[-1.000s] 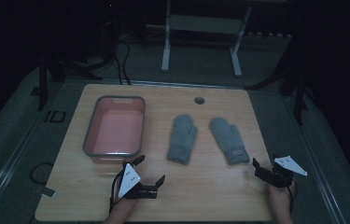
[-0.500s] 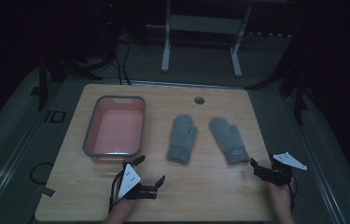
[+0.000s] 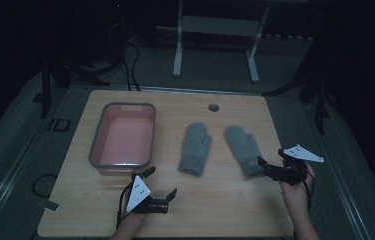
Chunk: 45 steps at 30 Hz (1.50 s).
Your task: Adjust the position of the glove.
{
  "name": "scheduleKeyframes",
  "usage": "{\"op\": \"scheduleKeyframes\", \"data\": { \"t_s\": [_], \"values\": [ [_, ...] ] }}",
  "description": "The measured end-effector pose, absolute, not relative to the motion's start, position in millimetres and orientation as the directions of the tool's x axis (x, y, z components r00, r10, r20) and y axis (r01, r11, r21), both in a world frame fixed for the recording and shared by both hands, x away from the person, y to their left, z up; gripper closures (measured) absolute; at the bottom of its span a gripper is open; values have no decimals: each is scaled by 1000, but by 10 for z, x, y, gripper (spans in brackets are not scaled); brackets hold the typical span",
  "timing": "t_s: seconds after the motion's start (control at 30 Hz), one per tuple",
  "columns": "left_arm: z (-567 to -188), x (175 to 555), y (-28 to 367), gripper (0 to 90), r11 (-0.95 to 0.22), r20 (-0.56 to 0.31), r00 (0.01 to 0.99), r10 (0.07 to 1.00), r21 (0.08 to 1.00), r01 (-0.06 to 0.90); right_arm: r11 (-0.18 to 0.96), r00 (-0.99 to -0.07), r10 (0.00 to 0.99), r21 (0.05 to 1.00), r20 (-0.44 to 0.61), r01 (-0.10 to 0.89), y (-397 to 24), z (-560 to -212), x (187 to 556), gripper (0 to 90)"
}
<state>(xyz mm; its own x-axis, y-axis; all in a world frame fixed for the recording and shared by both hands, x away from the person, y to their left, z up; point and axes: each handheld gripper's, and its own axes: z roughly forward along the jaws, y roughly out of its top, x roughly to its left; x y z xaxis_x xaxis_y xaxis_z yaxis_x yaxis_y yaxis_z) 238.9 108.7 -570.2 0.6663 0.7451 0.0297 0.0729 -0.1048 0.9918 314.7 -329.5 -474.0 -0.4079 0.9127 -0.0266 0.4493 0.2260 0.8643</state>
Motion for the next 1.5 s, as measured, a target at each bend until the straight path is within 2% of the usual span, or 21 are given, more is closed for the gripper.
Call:
{"op": "scheduleKeyframes", "data": {
  "t_s": [0.3,0.4,0.7,0.8,0.87,1.3,1.5],
  "values": [
    [-5702,2394,1086,6,-105,27,676,737,992,75,243,-508,861,864,18,442,-2826,-4632,3355,133],
    [-5702,2395,1084,6,-104,26,679,733,992,75,276,-538,843,865,-8,419,-2642,-4617,3387,139],
    [-5701,2398,1081,6,-102,20,684,729,992,80,342,-632,775,830,16,441,-2100,-4630,3658,228],
    [-5701,2402,1085,5,-99,16,685,728,992,83,371,-640,768,822,-10,432,-1920,-4678,3743,233],
    [-5700,2403,1088,5,-99,14,686,728,992,85,374,-645,764,820,-8,433,-1819,-4704,3799,270],
    [-5700,2407,1091,6,-94,6,691,723,992,89,468,-681,732,744,-24,477,-1296,-4961,4247,290],
    [-5700,2407,1093,6,-93,4,694,720,992,91,473,-674,739,719,-8,510,-1207,-5073,4389,274]
  ]
}}
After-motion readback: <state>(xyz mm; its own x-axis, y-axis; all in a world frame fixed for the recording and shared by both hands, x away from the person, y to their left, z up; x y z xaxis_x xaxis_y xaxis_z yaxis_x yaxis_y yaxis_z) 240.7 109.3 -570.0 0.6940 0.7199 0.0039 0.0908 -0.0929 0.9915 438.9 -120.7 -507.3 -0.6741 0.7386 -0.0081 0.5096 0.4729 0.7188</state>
